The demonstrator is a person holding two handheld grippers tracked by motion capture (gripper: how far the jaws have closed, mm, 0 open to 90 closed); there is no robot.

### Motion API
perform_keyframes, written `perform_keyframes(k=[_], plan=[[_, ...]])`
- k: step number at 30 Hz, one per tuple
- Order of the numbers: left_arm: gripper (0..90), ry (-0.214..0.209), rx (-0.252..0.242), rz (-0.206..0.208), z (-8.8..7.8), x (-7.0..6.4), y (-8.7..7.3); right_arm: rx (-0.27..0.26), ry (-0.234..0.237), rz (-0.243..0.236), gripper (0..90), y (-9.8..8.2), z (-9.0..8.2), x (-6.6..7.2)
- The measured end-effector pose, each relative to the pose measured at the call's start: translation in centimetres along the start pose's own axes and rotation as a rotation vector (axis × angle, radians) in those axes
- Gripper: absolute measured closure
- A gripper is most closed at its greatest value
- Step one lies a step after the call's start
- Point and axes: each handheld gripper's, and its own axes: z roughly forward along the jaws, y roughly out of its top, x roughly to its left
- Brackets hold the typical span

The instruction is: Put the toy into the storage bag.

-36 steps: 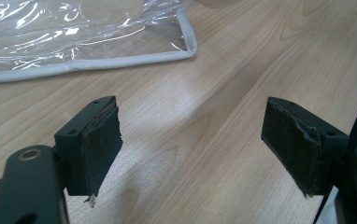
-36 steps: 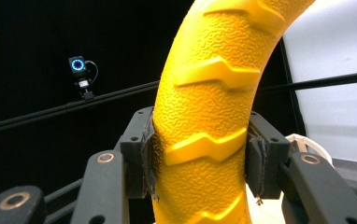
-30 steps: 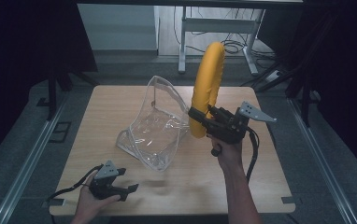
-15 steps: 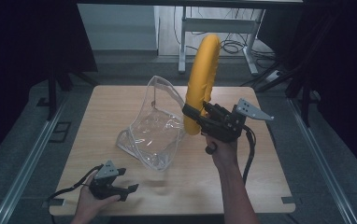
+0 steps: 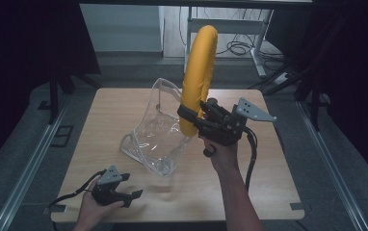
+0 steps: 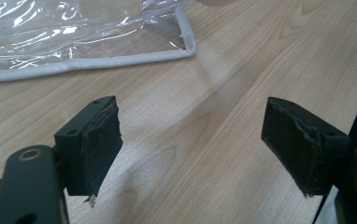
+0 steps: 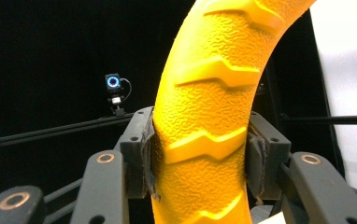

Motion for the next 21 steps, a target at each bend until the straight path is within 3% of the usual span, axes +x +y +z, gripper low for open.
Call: perform_keyframes(k=[10, 21], plan=[[19.7, -0.001, 0.001, 0.002, 0.0, 0.0, 0.0, 0.017, 0.061, 0.008, 51.5, -0.2, 1.6, 1.0], [19.6, -0.003, 0.003, 0.005, 0.0, 0.0, -0.1, 0.035, 0.084, 0.031, 51.4, -1.2, 2.9, 1.2]])
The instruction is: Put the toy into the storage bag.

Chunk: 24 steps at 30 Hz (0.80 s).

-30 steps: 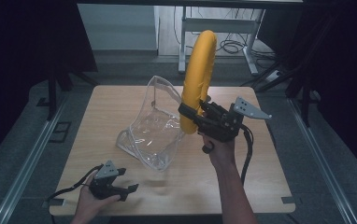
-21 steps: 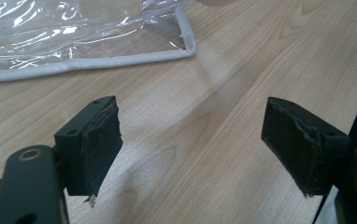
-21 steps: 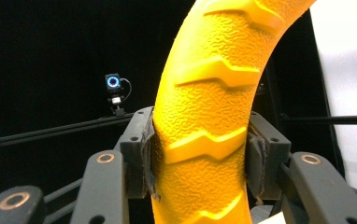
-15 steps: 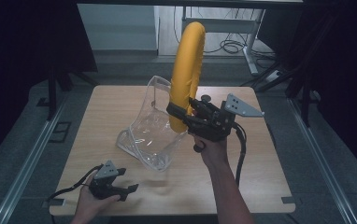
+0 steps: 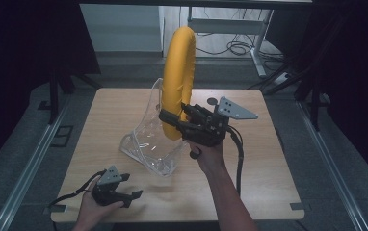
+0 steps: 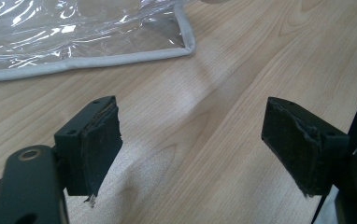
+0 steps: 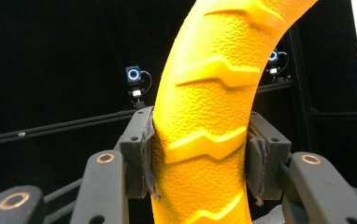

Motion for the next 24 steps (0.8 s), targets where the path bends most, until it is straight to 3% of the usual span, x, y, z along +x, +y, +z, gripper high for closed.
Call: perform_keyframes(k=[24], plan=[[19.6, 0.007, 0.002, 0.006, -0.1, 0.0, 0.0, 0.05, 0.048, 0.056, 51.4, -2.3, 2.0, -0.2]])
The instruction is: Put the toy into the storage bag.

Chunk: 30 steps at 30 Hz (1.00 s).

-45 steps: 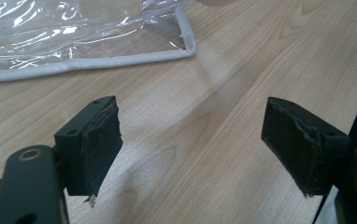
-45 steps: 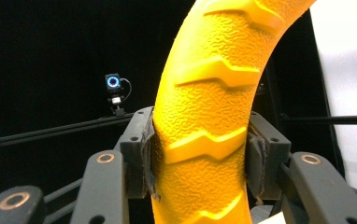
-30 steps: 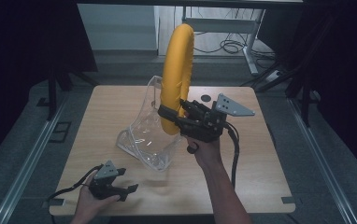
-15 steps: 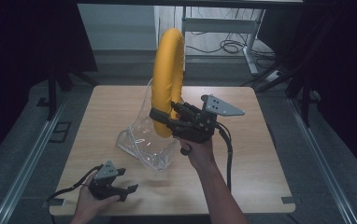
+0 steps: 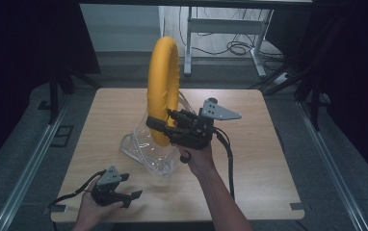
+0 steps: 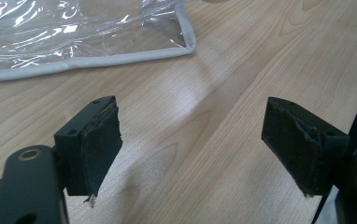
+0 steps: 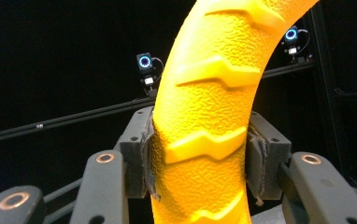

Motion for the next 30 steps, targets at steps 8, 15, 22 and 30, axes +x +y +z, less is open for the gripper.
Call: perform_keyframes(k=[8, 15, 22, 30], plan=[[19.6, 0.0, 0.001, 0.003, 0.0, 0.0, 0.0, 0.024, 0.003, 0.019, 51.3, -1.0, 0.3, -0.4], [19.6, 0.0, 0.003, 0.005, 0.1, 0.0, 0.0, 0.04, 0.004, 0.033, 51.3, -1.7, 0.5, -0.6], [19.6, 0.003, 0.005, 0.008, 0.0, 0.0, -0.1, 0.071, -0.001, 0.052, 51.3, -3.0, 0.7, -1.3], [19.6, 0.003, 0.011, 0.013, 0.1, -0.1, -0.1, 0.1, -0.022, 0.094, 51.3, -4.6, 0.6, -2.4]])
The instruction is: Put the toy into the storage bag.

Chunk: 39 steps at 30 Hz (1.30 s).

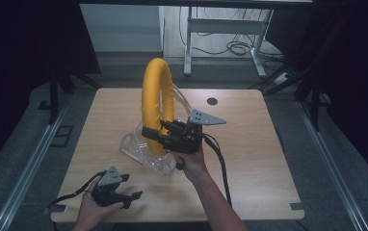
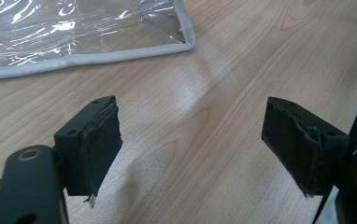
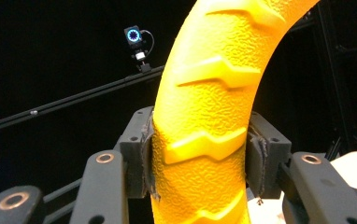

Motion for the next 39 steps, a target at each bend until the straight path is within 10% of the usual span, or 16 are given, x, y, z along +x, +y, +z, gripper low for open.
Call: perform_keyframes(k=[23, 27, 39], plan=[[19.6, 0.001, 0.001, 0.003, 0.0, 0.0, 0.0, 0.077, -0.054, 0.097, 50.8, -3.7, 0.1, -3.1], [19.6, 0.002, -0.001, 0.002, -0.1, 0.0, 0.0, 0.18, -0.168, 0.035, 47.6, -4.3, 0.6, -2.9], [19.6, 0.0, 0.003, 0.001, 0.0, -0.1, 0.0, 0.171, -0.187, -0.006, 45.2, -4.3, 0.3, -2.8]])
